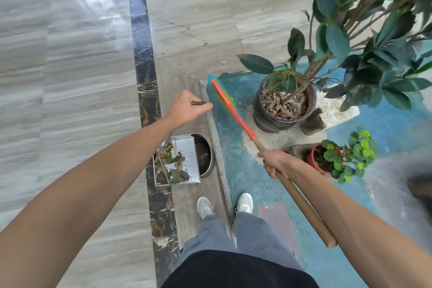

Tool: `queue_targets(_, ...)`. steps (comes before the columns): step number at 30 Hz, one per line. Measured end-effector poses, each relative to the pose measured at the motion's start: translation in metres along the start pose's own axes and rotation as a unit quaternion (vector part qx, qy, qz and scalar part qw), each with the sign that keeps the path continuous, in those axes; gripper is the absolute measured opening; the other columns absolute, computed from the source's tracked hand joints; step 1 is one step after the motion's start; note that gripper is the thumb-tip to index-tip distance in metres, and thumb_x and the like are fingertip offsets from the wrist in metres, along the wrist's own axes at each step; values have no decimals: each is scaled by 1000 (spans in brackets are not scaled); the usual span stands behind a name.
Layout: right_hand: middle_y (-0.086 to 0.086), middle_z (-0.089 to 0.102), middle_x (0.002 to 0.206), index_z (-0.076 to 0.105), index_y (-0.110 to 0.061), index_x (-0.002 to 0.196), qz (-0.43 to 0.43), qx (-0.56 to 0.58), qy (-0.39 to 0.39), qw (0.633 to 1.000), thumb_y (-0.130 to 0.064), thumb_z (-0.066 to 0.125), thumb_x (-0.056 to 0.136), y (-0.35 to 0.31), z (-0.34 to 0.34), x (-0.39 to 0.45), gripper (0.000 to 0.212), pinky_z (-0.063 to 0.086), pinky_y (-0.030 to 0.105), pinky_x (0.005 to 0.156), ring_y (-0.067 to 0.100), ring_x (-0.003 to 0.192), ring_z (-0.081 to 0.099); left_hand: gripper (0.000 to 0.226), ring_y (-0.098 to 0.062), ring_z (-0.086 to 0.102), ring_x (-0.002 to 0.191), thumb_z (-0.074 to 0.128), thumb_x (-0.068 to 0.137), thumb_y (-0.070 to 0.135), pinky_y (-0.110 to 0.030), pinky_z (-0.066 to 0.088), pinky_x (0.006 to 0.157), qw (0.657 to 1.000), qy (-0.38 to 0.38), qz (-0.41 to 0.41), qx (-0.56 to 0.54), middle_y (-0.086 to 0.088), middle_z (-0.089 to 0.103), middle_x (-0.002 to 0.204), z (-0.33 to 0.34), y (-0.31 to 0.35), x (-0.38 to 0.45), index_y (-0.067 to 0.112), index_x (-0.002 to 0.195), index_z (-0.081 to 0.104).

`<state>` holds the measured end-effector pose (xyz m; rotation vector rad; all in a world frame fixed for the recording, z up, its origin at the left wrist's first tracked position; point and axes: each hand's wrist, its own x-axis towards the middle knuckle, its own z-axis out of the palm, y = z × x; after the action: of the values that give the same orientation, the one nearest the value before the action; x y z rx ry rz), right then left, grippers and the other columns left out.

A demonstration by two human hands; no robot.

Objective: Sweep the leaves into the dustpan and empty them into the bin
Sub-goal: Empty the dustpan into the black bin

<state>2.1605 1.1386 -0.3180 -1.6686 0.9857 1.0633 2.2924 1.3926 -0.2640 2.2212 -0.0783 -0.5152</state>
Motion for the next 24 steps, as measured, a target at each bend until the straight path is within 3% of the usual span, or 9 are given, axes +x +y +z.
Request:
queue_targets(2, 5, 40, 49, 43, -8, 73, -5, -15, 2, 1000, -28, 44, 97, 0, -7, 1, 31, 26, 20, 33, 13, 31, 31, 41, -5, 38, 34, 73, 80, 31, -16, 29, 38, 1000, -12, -11, 21, 3, 50, 41, 12, 8, 7, -1, 55, 67)
queue_targets(5, 5, 39, 51, 42, -8, 75, -7, -14, -4, 1000, -27, 44, 97, -1, -14, 3, 29, 26, 19, 33, 12, 31, 31, 42, -13, 47, 44, 74, 79, 35, -22, 36, 48, 999, -27, -20, 41, -8, 58, 50, 26, 16, 15, -2, 60, 69)
queue_targets(12, 5, 40, 55, 43, -8, 76, -7, -2, -12, 1000, -23, 44, 97, 12, -22, 9, 25, 26, 18, 35, 11, 33, 31, 41, -19, 52, 50, 73, 80, 30, -27, 40, 54, 998, -32, -33, 52, -24, 64, 59, 43, 29, 26, -8, 64, 70)
queue_targets(19, 8, 44, 50, 47, -5, 71, -21, -40, -3, 999, -19, 43, 95, 19, -24, 9, 27, 28, 19, 37, 14, 28, 33, 43, -18, 47, 51, 73, 81, 31, -24, 35, 49, 997, -31, -35, 61, -14, 58, 58, 48, 37, 36, -9, 65, 69)
queue_targets(24, 7, 43, 52, 47, -5, 72, -10, -46, -6, 999, -16, 41, 95, 14, -21, 7, 26, 27, 16, 37, 13, 27, 31, 37, -5, 39, 37, 73, 83, 29, -16, 31, 40, 998, -29, -21, 57, -7, 54, 52, 46, 36, 40, 10, 52, 63)
